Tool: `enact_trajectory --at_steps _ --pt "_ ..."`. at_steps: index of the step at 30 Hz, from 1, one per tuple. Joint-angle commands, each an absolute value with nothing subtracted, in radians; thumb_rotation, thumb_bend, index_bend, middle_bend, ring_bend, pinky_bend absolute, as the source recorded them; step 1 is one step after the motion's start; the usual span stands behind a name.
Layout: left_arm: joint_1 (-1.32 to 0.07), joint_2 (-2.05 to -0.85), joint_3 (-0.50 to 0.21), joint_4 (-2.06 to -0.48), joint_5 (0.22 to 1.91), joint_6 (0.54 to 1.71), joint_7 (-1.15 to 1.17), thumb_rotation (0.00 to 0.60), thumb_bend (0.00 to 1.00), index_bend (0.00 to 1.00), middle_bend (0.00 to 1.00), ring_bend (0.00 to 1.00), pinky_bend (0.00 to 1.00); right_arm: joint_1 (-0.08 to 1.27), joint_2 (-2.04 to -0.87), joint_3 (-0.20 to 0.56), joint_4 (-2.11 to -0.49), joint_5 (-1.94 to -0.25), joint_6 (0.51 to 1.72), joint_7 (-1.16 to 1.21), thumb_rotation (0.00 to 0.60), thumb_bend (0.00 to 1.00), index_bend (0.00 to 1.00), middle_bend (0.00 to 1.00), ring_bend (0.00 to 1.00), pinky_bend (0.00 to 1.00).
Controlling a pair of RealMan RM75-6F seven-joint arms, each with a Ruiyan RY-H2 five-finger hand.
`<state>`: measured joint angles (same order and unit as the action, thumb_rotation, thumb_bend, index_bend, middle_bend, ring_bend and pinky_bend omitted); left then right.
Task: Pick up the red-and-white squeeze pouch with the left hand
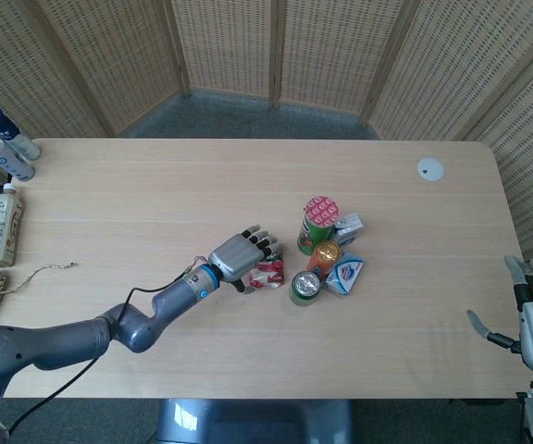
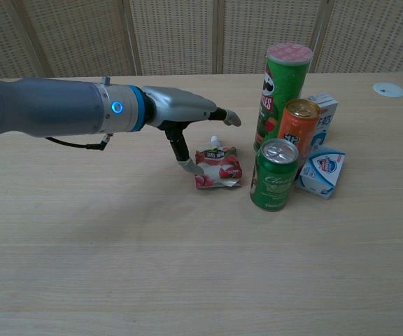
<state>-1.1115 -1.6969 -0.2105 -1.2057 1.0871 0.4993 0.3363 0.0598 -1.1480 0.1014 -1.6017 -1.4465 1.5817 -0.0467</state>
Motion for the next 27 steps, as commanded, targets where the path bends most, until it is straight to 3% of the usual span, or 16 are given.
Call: enact_trajectory --at_steps 1,27 --pt "-1.153 -1.743 -0.198 -1.147 1.066 0.468 0.339 0.496 0.27 0.0 0.0 0.0 0.0 0.053 -1.146 0.102 -1.598 -1.442 1.586 -0.041 0.261 0.27 0.0 0.13 0.0 0.0" --pt "-1.227 -1.955 -0.158 -0.811 1.066 0.439 0.289 0.504 0.27 0.03 0.0 0.0 0.0 0.001 -1.135 0.113 -1.593 -1.422 1.61 -0.007 0.261 0.27 0.0 0.13 0.0 0.0"
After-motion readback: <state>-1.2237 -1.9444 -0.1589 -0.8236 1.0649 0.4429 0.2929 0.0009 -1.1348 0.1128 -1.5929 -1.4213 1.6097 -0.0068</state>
